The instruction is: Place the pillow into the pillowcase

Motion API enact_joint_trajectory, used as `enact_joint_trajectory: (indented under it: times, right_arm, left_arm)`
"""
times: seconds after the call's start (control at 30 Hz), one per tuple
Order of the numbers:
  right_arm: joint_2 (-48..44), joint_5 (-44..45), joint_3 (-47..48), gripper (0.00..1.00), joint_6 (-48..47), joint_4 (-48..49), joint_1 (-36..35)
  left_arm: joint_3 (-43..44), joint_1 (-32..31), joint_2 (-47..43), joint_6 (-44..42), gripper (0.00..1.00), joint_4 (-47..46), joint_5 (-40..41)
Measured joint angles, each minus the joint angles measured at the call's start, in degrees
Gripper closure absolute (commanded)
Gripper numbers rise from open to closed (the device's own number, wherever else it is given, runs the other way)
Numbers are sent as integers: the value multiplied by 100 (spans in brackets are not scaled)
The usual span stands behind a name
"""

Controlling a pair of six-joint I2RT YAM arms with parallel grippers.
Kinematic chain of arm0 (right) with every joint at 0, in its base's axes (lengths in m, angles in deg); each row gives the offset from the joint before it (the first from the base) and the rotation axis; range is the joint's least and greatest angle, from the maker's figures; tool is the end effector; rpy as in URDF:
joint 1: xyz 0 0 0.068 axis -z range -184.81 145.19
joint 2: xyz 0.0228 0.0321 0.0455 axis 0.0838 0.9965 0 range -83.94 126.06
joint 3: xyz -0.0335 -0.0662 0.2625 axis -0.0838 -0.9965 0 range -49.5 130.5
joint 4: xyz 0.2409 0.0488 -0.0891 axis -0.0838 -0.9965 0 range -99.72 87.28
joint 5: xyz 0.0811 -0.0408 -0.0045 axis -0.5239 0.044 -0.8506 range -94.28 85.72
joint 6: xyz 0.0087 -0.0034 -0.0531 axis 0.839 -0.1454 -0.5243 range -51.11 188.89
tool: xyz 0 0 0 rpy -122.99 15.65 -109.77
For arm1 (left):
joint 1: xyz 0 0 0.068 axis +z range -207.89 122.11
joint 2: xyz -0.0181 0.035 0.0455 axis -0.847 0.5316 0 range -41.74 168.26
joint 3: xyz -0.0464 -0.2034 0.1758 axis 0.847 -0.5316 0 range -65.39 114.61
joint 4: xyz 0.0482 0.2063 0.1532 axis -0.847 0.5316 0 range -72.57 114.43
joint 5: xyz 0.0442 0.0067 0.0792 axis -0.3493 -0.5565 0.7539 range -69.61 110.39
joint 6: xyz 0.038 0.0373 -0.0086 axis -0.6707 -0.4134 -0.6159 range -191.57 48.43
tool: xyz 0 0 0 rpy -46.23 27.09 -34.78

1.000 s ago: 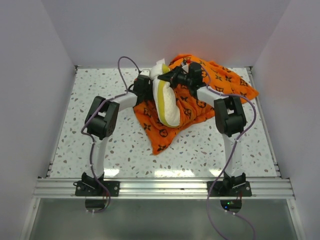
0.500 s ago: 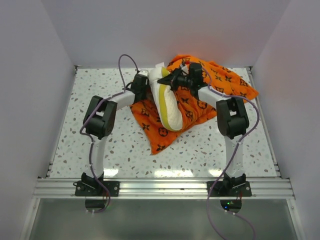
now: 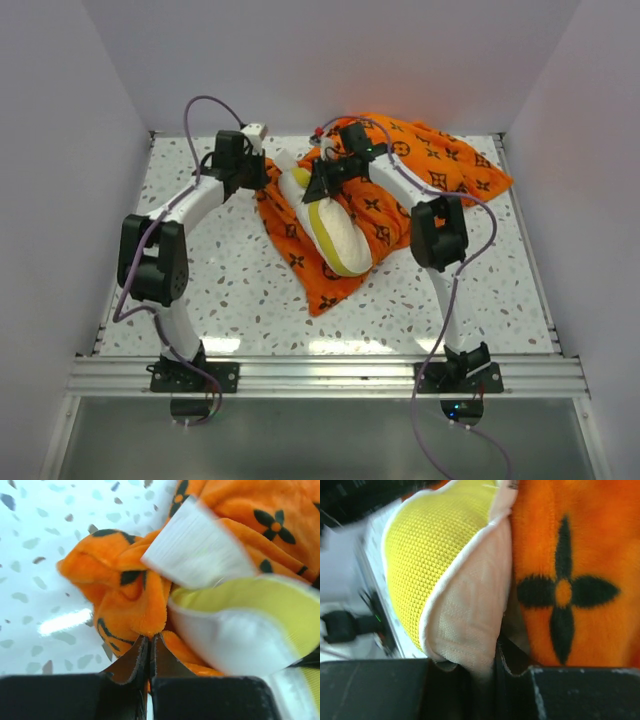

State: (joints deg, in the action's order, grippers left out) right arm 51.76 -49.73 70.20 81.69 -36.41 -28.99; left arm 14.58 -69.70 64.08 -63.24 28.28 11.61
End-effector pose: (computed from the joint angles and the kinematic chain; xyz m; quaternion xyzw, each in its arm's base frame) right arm 0.4685 0.2383 0.2124 -0.2183 0.8484 0.4447 0.1863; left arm 0.4161 -0.0925 0.2494 0.0613 0.8897 -0.1455 0.4283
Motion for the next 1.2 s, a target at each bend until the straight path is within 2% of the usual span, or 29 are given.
enact_joint_trajectory:
  times: [0.2,0.3,0.4,0.53,0.7,0.83,1.1,1.13,1.2]
  right_arm:
    - [638,245,879,100,-1692,-1401,-669]
    - [793,345,1176,100,-2164,-1825,-743]
    - [717,376,977,100,-2420,-1912,-719]
    - [634,446,833,100,-2479,-2044,-656]
    - [1016,588,1591,100,-2396,-2634,-656]
    - [1106,627,1773,100,-2330,-2806,-667]
    - [1169,448,1740,100,-1742,-2474,-651]
    - [1167,415,1729,100,-1652,-2415,-645]
    - [1167,417,1738,100,-1532,-2369,-645]
  left_arm:
    - [-310,129,-37,210,100,120,-1067]
    - [-367,286,-39,466,100,120,-1445]
    - [-367,369,-44,704,100,118,-1869]
    - [-367,407,-74,901,100,118,-2406]
    - [-391,457,-494,1117,100,79,-3053]
    - [-428,468,-839,1233,100,57,-3355]
    - [-664,396,-1563,1504,100,-581,-4098]
    - [-741,337,-1617,1530,97,-654,-4166]
    - [-859,260,-1644,1561,72,-697,-4197]
